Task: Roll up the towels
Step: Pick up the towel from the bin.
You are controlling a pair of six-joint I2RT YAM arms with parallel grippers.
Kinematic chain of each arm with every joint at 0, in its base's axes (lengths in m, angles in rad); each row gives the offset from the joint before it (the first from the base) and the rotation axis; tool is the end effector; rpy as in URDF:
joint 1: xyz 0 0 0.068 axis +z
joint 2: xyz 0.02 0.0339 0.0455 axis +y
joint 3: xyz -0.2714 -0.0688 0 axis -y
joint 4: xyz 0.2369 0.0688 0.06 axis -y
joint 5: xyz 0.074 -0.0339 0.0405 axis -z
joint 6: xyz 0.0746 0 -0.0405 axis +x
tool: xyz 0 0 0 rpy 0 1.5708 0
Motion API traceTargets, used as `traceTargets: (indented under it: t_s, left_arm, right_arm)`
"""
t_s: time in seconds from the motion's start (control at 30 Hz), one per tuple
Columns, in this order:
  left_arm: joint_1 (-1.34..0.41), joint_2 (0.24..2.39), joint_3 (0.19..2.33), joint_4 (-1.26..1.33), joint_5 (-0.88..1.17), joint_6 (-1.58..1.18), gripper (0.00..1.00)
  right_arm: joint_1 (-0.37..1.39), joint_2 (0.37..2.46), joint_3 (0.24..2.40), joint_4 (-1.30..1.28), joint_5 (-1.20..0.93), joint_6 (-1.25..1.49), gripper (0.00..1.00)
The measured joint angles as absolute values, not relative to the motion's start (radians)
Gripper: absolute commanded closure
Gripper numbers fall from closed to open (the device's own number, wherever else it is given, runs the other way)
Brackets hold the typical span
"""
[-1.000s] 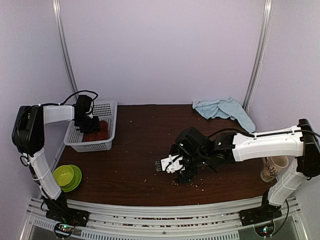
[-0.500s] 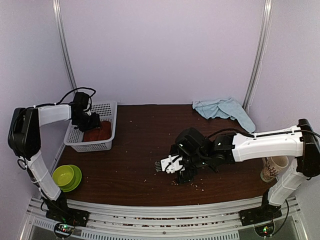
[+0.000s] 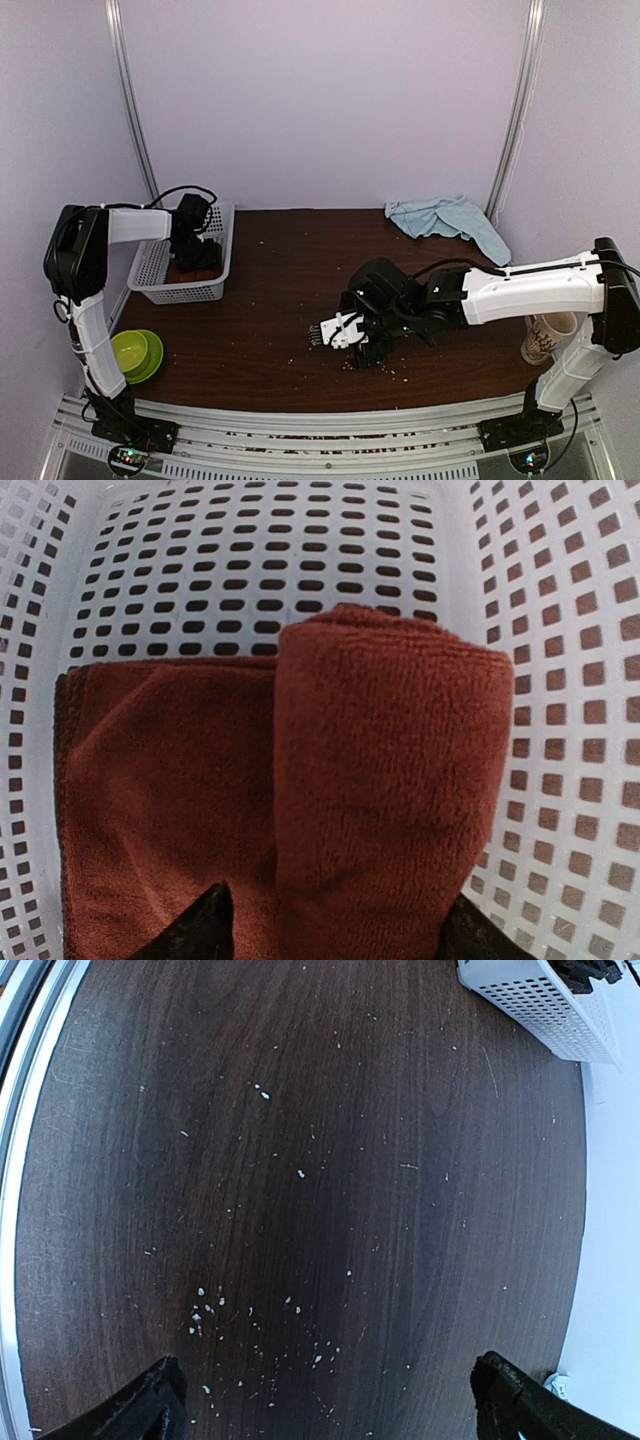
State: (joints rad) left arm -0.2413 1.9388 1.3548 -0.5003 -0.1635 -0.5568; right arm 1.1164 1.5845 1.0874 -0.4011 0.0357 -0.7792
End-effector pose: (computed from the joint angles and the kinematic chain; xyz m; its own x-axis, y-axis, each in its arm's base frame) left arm 0.4082 -0.0879 0.1557 -0.8143 -0.3366 -0.4729 -0.3162 0.9404 -0.1249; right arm 0.1574 0.3161 0.2084 0.3799 -0.8223 -0.4236 -0.8732 -0.1676 -0.4577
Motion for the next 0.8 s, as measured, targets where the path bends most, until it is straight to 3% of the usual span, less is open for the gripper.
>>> traceTargets:
  t_s: [0.07,0.4,0.8]
  left_arm:
    - [-0.243,1.945,1.355,-0.511,-0.188,-0.560,0.39]
    - [-0.255,1.962,1.361,-0.517,-0.205,-0.570,1.00]
    - [-0.253,1.851,1.431,-0.547,-0.130,-0.555,1.00]
  right_arm:
    - [1.116,1.584,1.087,-0.401,0.036,-0.779,0.00]
    - [1.116,1.584,1.087,-0.401,0.043,-0.779,0.00]
    - [1.117,1.578,1.087,-0.391,0.100,-0.783,0.00]
